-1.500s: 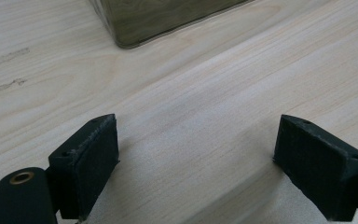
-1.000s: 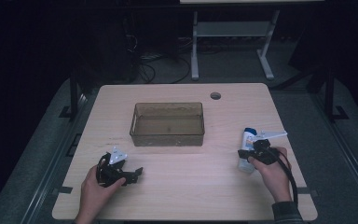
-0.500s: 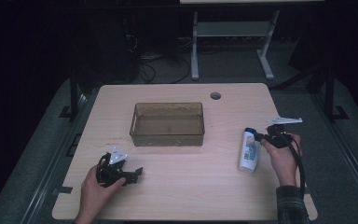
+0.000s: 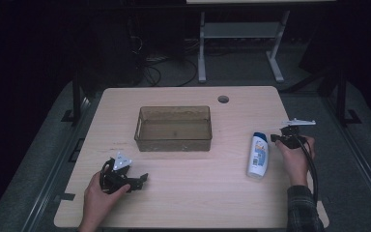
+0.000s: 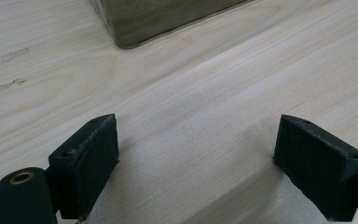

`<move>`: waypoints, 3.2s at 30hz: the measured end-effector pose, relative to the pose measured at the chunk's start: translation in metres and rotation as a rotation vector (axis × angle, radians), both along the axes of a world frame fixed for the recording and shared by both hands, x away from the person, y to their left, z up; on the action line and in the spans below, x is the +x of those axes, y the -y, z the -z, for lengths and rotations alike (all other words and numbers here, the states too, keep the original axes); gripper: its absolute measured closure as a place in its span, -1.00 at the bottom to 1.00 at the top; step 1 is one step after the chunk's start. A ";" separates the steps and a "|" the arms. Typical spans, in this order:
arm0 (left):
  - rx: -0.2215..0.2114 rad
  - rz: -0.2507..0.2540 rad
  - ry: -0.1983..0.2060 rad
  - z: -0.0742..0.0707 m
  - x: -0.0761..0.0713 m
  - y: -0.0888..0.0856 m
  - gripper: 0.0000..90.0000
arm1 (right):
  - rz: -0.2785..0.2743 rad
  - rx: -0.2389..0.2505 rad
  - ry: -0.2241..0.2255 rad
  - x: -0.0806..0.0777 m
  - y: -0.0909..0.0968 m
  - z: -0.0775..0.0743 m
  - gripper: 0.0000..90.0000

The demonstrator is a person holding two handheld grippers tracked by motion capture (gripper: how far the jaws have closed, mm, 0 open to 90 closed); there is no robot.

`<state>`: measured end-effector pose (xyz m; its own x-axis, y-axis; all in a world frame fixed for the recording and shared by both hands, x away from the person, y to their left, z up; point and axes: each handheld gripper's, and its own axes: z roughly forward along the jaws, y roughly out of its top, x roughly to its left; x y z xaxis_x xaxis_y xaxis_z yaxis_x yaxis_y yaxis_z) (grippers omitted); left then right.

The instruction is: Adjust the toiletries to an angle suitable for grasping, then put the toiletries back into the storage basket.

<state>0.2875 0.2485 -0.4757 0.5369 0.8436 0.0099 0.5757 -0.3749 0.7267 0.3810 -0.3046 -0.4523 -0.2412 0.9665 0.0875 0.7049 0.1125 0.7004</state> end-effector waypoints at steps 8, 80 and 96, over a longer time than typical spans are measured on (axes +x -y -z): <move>0.002 0.002 -0.001 0.000 0.000 0.000 -0.72 | -0.009 0.009 -0.040 0.003 0.001 0.017 1.00; 0.000 0.013 -0.001 0.000 0.000 0.000 -0.72 | -0.228 0.056 -0.018 -0.016 -0.052 -0.035 0.12; 0.006 0.016 -0.006 -0.001 0.000 0.000 -0.72 | -0.296 -0.026 -0.111 -0.006 -0.076 -0.038 -0.33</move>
